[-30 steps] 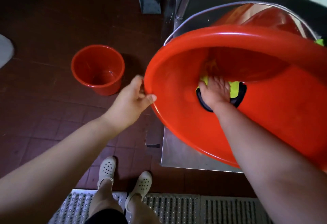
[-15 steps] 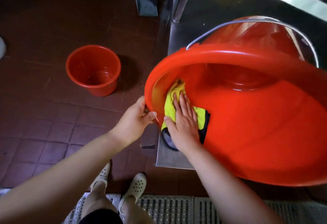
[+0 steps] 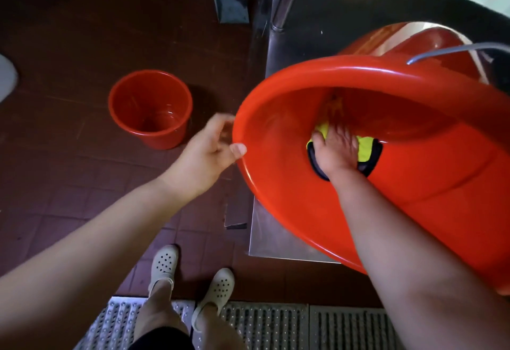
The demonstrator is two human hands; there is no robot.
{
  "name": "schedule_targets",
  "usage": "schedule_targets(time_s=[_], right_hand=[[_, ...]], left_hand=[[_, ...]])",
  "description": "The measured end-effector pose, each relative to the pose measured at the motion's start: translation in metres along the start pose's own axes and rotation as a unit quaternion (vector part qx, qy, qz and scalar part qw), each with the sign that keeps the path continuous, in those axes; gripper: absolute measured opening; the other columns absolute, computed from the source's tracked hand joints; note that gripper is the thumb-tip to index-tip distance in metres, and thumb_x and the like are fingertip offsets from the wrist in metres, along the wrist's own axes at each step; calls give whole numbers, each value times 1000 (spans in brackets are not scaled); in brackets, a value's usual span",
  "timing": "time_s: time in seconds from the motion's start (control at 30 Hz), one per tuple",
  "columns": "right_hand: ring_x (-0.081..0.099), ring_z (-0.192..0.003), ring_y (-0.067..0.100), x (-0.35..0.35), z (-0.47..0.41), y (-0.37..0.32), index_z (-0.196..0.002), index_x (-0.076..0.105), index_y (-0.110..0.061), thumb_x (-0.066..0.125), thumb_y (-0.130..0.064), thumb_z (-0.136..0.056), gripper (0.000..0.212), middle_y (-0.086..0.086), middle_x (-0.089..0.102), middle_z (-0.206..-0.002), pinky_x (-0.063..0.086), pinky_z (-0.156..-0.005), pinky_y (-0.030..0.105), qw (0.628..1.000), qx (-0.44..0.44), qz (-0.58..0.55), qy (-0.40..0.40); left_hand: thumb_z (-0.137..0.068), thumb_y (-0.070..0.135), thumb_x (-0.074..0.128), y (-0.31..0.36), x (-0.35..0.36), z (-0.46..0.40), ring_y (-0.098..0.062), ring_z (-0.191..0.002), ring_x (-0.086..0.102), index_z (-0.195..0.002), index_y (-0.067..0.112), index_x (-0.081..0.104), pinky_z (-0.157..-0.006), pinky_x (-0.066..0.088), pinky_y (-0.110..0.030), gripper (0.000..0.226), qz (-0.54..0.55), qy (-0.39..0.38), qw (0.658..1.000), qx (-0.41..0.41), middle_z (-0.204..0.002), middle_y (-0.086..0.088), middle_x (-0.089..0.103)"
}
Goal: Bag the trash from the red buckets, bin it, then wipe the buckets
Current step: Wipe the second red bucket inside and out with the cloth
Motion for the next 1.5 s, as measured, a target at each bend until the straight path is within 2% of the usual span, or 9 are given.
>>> schedule_targets(time_s=[0.13,0.5,0.6,0.73,0.9,1.03,1.2,1.37,1.5], right_hand=[[19,-143,22,-1,14,-19,-148,26,-16,41,-44,-94,63,6,24,-156,7,-116,34,1000,1,-14,-9],[4,-146,18,1,151,-103,-147,-9,-35,37,-46,-84,79,0,0,-157,4,-117,35,966,-250,-61,-3],[8,-146,17,-3,118,-91,-149,3,-32,37,-45,-83,75,-1,7,-158,6,-117,33,975,-216,-55,-7],[18,-144,23,1,56,-69,-150,20,-21,45,-38,-89,68,3,18,-158,13,-114,38,992,-109,-59,-21],[32,-135,29,-4,-3,-28,-141,38,-8,39,-37,-93,56,16,37,-147,20,-111,39,999,-18,11,-36],[31,-135,30,-4,-12,-26,-139,40,-7,36,-41,-94,56,16,39,-146,12,-114,39,997,-36,55,-29],[16,-144,22,-5,-4,-36,-150,18,-19,35,-45,-95,63,5,18,-158,7,-116,36,998,-33,31,-41],[12,-145,17,-6,62,-75,-150,18,-24,43,-43,-92,66,1,15,-158,4,-116,33,995,-56,-72,-28],[1,-146,11,-11,134,-100,-146,-3,-38,30,-53,-83,73,-7,2,-159,2,-117,33,980,-153,-127,-32]], left_hand=[[-96,1,46,-60,45,25,-17,-108,56,-120,21,41,-91,51,-33,32,120,-60,981,-138,-111,-4,57],[-90,14,58,-45,7,12,-15,-86,66,-100,44,54,-71,58,-29,32,46,36,998,-34,-92,-4,65],[-88,21,57,-28,-7,7,-29,-88,66,-94,51,52,-76,58,-44,31,6,52,998,-20,-94,-17,62],[-80,36,58,7,-29,1,-27,-76,66,-91,43,45,-72,56,-51,18,-70,90,993,23,-77,0,61],[-82,49,53,35,-34,1,-2,-61,53,-101,39,40,-59,43,-31,25,-224,100,967,65,-66,16,56],[-92,27,58,10,-27,4,3,-64,53,-111,19,46,-63,47,-18,25,-56,81,995,28,-71,25,58],[-94,-2,48,-60,33,33,-14,-90,60,-118,14,42,-85,54,-34,30,58,-33,990,-127,-100,-14,57],[-95,4,47,-64,41,40,-21,-98,60,-123,14,43,-91,53,-38,30,133,9,986,-96,-105,-29,53],[-94,0,49,-55,34,32,-14,-92,59,-107,21,50,-83,54,-36,25,146,37,987,-62,-97,-11,59]])
Point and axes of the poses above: each hand's wrist, its own z-axis away from the middle knuckle, its own x-axis out of the palm, y = z × x, the point moved 9 cm from there along -z, towards the middle knuckle
